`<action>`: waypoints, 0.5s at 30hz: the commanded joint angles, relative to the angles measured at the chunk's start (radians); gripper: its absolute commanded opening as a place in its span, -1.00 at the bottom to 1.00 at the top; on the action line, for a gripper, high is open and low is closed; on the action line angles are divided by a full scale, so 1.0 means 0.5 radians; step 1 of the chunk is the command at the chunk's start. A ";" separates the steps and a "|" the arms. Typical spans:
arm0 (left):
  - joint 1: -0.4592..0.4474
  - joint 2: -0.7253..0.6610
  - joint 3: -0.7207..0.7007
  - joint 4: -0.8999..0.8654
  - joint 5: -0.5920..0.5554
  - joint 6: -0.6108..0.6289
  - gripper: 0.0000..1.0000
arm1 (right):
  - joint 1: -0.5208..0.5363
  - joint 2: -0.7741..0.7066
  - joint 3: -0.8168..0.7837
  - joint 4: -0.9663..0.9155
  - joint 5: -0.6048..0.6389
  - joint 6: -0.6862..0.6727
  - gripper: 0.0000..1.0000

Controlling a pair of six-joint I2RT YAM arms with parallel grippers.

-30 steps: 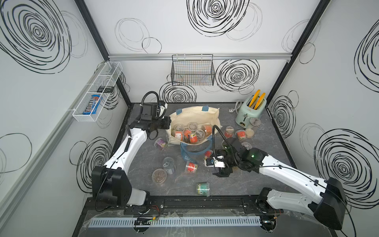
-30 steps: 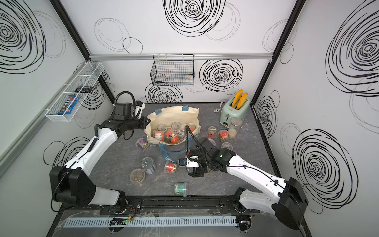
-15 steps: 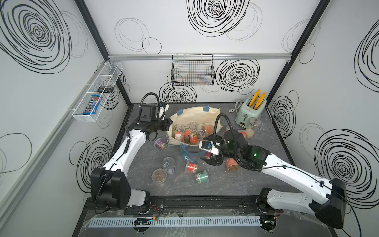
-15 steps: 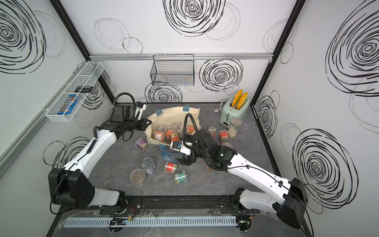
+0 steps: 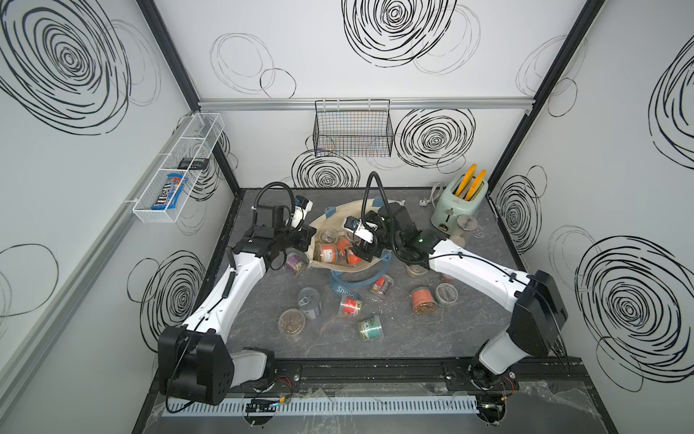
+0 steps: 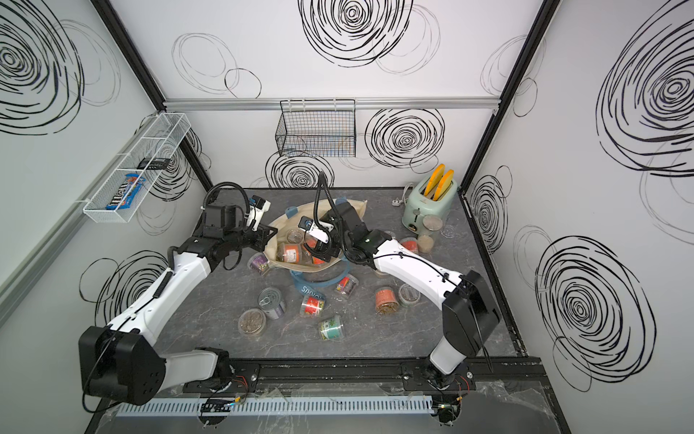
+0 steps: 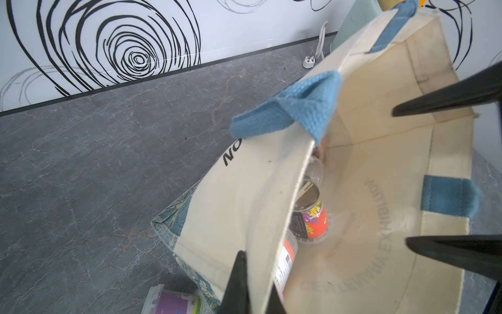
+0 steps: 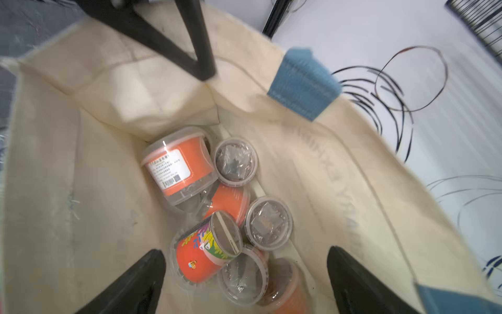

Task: Take out the seed jars from the canvas bag
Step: Pick up the seed jar from the canvas bag.

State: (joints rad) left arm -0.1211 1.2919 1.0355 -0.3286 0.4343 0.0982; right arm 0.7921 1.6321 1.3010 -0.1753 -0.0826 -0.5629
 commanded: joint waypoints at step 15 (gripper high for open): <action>-0.012 -0.074 0.012 0.209 0.149 -0.342 -1.00 | 0.219 0.417 0.357 -0.216 0.807 2.130 0.66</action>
State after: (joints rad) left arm -0.1280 1.2827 1.0153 -0.3096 0.4541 -0.0219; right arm 0.9203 1.8256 1.4452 -0.2237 0.2634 0.2634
